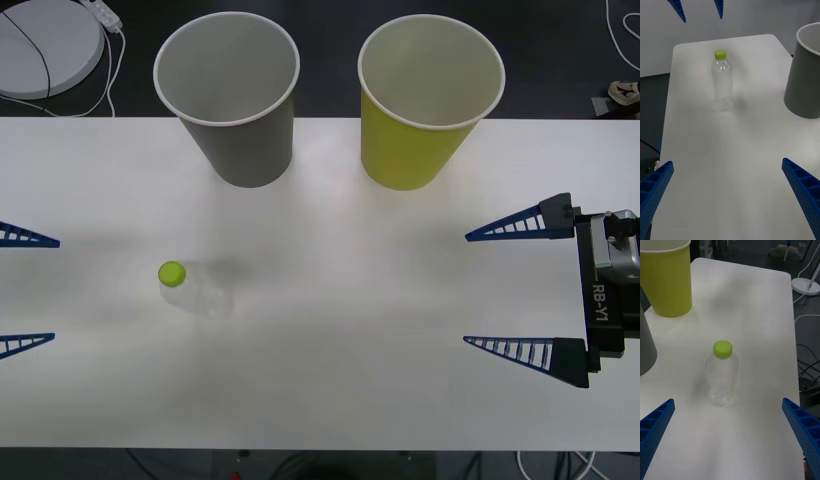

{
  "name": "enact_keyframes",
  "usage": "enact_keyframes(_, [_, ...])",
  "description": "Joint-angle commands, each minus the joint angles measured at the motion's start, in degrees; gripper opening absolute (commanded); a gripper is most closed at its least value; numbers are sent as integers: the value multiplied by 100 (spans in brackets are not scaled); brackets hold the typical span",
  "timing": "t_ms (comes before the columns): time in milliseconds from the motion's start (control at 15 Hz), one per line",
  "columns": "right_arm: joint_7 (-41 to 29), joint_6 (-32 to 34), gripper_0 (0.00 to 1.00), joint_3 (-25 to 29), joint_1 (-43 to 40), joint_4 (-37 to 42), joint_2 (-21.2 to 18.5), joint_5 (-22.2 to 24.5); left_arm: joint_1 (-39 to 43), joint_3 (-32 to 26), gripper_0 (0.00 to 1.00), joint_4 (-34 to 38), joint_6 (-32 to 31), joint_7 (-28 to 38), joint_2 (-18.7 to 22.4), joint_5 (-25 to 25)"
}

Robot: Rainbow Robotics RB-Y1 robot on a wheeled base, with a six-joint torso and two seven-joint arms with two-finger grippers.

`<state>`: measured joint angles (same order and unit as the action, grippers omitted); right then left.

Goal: Put the can into the green bin and the plastic bottle into the gray bin

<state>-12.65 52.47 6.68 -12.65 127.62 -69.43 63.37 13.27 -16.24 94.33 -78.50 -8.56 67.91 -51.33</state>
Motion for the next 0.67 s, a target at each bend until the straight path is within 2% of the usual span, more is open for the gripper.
enact_keyframes(67, [0, 0, 100, 0, 0, 0, 0, 0, 0, 148, 100, -310, 1, -418, -6, -18])
enact_keyframes(200, [0, 0, 100, 0, 0, 0, 0, 0, 0, 236, 100, -450, 1, -638, -112, -18])
enact_keyframes(667, [0, 0, 100, 0, 0, 0, 0, 0, -97, 244, 100, -485, 168, -699, -850, -554])
